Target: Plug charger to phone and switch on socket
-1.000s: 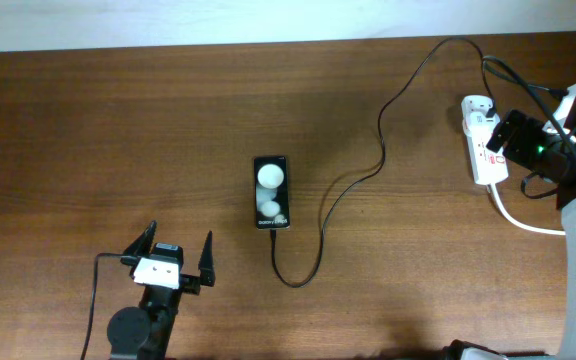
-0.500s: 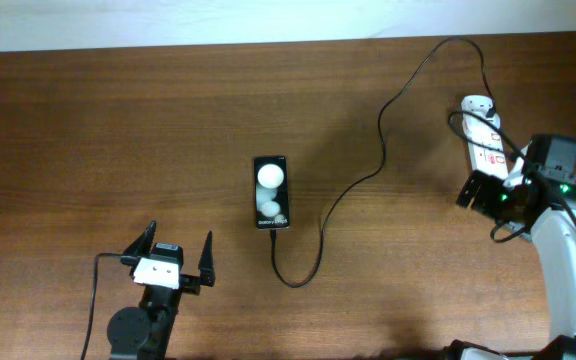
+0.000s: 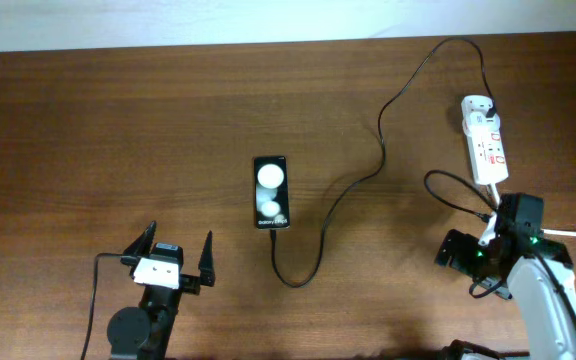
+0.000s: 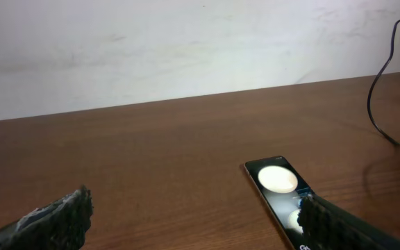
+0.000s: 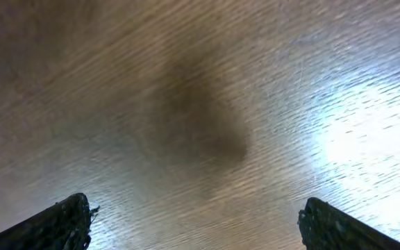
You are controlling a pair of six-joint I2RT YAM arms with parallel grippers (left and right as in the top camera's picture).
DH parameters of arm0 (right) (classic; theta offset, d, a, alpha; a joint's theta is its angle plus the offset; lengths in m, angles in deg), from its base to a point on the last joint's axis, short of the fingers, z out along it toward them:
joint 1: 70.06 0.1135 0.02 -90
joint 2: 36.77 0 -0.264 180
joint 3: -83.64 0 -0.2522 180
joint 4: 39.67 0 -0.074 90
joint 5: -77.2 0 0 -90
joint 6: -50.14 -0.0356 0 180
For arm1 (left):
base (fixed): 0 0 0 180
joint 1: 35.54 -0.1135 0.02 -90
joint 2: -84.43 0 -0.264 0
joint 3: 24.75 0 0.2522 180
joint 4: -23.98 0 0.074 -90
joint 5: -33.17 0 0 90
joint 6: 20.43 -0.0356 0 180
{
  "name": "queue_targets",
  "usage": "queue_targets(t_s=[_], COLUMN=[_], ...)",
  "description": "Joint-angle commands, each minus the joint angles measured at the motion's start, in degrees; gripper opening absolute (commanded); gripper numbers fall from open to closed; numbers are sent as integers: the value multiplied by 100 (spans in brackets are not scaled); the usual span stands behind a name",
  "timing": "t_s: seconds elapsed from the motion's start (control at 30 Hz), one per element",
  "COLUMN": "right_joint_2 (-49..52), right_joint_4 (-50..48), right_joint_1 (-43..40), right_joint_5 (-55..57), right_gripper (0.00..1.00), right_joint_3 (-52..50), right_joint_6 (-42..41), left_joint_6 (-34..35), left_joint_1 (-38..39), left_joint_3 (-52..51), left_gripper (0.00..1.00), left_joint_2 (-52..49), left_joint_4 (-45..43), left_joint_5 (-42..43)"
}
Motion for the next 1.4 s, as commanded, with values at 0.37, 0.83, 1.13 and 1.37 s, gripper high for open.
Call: queue_targets(t_s=[0.37,0.83,1.13,1.37], right_joint_2=[-332,-374,-662,-1204], right_joint_4=[-44,-2400,-2785,-3840], right_joint_1=[28,1119,1119,1117], right_joint_5=[-52,-72,-223,-422], right_gripper=[99,99,99,99], right_joint_3=[-76,-667,-903,-1757], right_joint_6=[-39,232,494,629], left_joint_6=[-111,-109,-109,-111], left_joint_1=[7,7,7,7], left_joint_3=[-9,-9,-9,-9], left_gripper=[99,99,99,99], left_joint_2=[48,48,48,48], left_joint_4=[48,46,48,46], left_joint_5=[-46,-46,-46,-46])
